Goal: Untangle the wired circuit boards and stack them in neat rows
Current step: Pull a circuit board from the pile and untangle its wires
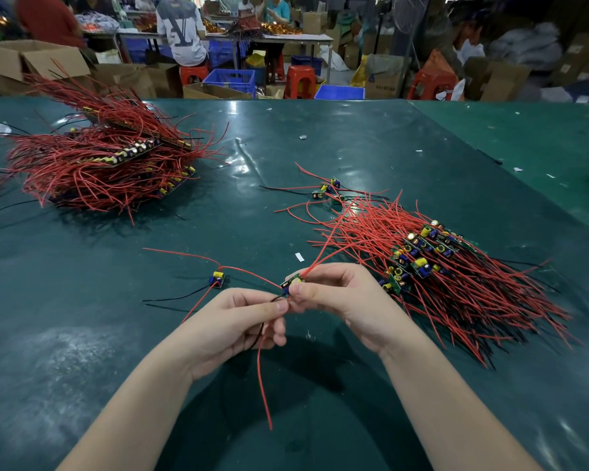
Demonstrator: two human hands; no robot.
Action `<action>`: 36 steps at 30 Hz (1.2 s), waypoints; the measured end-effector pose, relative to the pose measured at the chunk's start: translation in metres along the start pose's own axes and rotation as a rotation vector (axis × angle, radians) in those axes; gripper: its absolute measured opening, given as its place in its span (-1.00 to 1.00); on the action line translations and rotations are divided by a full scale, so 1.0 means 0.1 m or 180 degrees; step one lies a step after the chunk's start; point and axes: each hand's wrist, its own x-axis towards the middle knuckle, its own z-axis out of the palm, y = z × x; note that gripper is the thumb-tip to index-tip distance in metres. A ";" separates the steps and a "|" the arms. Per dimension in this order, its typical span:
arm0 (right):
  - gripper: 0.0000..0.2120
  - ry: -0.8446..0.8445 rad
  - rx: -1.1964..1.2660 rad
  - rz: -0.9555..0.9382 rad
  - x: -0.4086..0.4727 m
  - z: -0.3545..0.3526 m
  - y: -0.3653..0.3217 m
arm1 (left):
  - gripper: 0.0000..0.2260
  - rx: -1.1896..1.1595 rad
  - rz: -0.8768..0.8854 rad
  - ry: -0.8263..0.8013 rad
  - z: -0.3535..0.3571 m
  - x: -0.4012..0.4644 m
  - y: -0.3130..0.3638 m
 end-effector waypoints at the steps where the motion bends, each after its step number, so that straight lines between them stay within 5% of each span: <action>1: -0.94 0.0023 0.0019 0.0015 0.00 0.00 0.00 | -0.86 0.0036 -0.0010 -0.0014 0.00 -0.01 0.01; 22: -0.88 0.0113 0.0452 0.0263 0.02 0.02 0.02 | -0.80 0.0017 0.0107 0.0112 -0.02 0.02 -0.02; 36: -0.80 0.0245 -0.0070 0.0198 0.02 0.00 0.03 | -0.72 -0.0102 0.0032 0.0094 -0.03 0.05 -0.06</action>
